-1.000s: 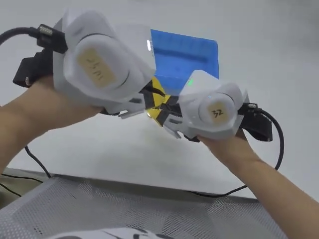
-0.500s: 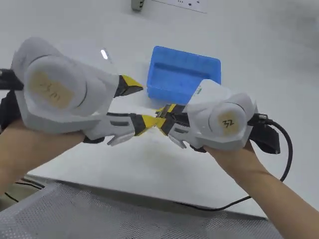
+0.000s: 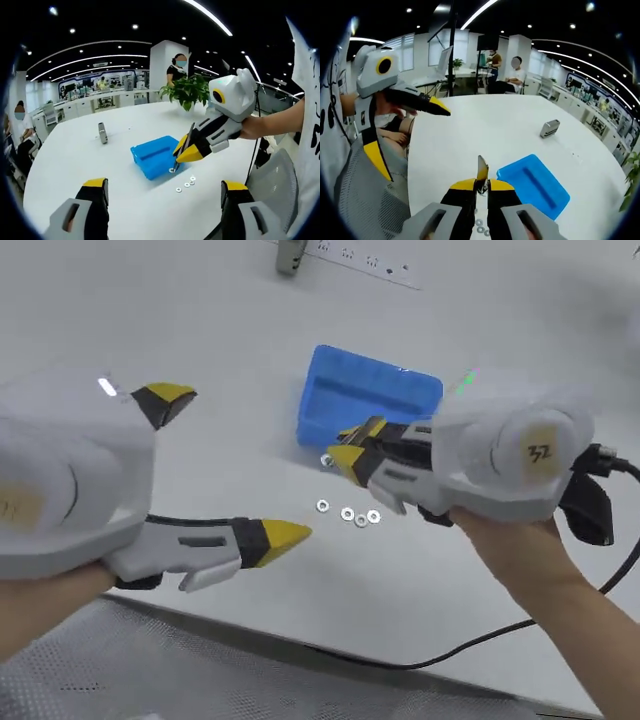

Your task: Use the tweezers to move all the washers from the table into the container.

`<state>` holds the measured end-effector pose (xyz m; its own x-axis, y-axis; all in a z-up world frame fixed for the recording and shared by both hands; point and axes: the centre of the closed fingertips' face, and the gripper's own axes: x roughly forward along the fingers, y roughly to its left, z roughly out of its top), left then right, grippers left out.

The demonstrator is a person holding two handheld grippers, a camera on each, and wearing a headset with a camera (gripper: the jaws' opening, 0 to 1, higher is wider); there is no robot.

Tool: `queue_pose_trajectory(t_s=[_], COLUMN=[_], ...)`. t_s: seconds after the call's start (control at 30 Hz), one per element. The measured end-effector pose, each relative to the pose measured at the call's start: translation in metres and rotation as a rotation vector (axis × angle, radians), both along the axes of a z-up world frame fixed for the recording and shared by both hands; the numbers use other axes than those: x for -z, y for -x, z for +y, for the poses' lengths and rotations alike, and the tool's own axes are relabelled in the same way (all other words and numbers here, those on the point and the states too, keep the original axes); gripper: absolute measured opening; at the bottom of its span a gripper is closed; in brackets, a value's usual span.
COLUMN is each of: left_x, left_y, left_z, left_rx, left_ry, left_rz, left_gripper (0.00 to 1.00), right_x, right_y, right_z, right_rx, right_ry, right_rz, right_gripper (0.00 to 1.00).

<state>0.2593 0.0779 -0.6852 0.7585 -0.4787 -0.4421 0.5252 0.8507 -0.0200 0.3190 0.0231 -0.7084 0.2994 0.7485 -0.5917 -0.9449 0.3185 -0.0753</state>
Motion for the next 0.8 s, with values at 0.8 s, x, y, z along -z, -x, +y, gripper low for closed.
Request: queue_pose_trajectory(t_s=[0.8], left_x=[0.022], left_y=[0.003], left_z=[0.035], left_rx=[-0.211], left_ry=[-0.048], left_rz=[-0.054], left_gripper=[0.99], right_x=[0.028], right_y=[-0.067], right_z=[0.024], right_rx=[0.058], right_ry=[0.025], right_rz=[0.0], right_gripper=[0.04])
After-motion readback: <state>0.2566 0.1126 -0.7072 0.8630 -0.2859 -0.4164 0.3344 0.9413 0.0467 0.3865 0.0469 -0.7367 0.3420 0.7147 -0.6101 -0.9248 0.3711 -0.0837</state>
